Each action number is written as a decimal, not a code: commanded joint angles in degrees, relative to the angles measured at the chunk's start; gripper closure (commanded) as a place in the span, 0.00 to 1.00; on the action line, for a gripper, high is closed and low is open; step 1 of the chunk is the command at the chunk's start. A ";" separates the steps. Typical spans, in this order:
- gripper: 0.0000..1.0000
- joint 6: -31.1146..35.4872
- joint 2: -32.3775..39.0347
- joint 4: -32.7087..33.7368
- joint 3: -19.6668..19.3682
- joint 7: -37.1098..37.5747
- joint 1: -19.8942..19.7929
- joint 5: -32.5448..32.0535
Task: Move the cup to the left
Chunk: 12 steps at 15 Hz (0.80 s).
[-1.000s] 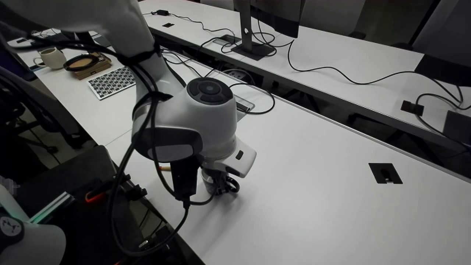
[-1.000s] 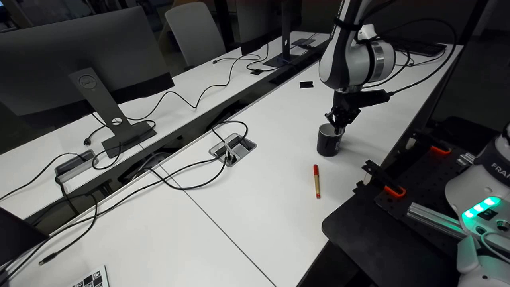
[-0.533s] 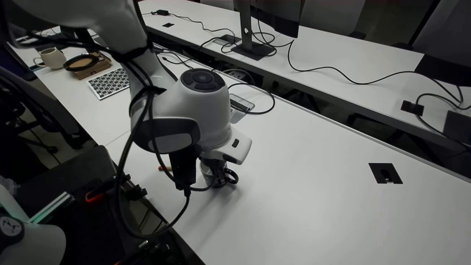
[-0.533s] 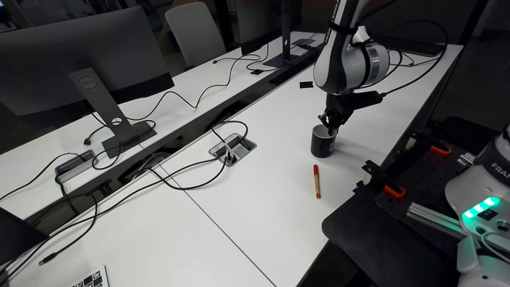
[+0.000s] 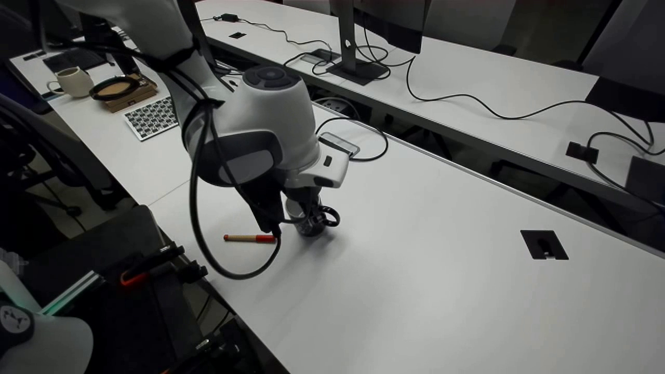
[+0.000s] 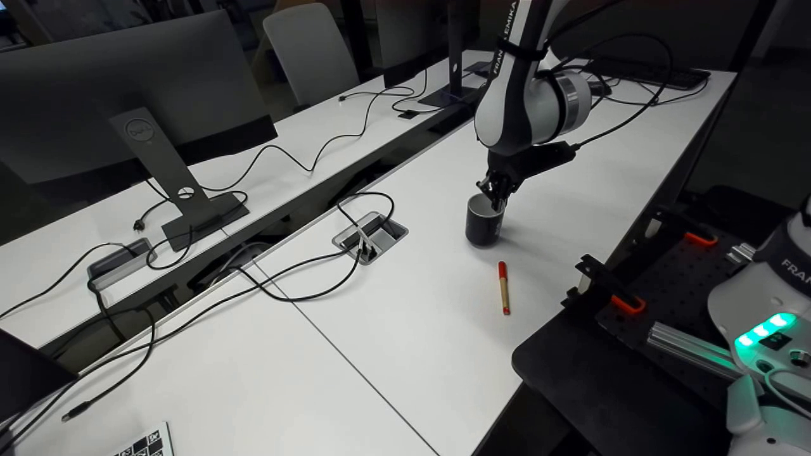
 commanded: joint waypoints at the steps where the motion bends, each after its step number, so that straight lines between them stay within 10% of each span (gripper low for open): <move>1: 0.98 2.61 -0.87 1.24 -0.88 1.48 3.45 -2.80; 5: 0.98 4.17 -0.86 2.89 7.23 -1.27 -1.32 -3.65; 12: 0.98 3.38 3.47 4.77 32.33 -11.04 -22.63 -5.44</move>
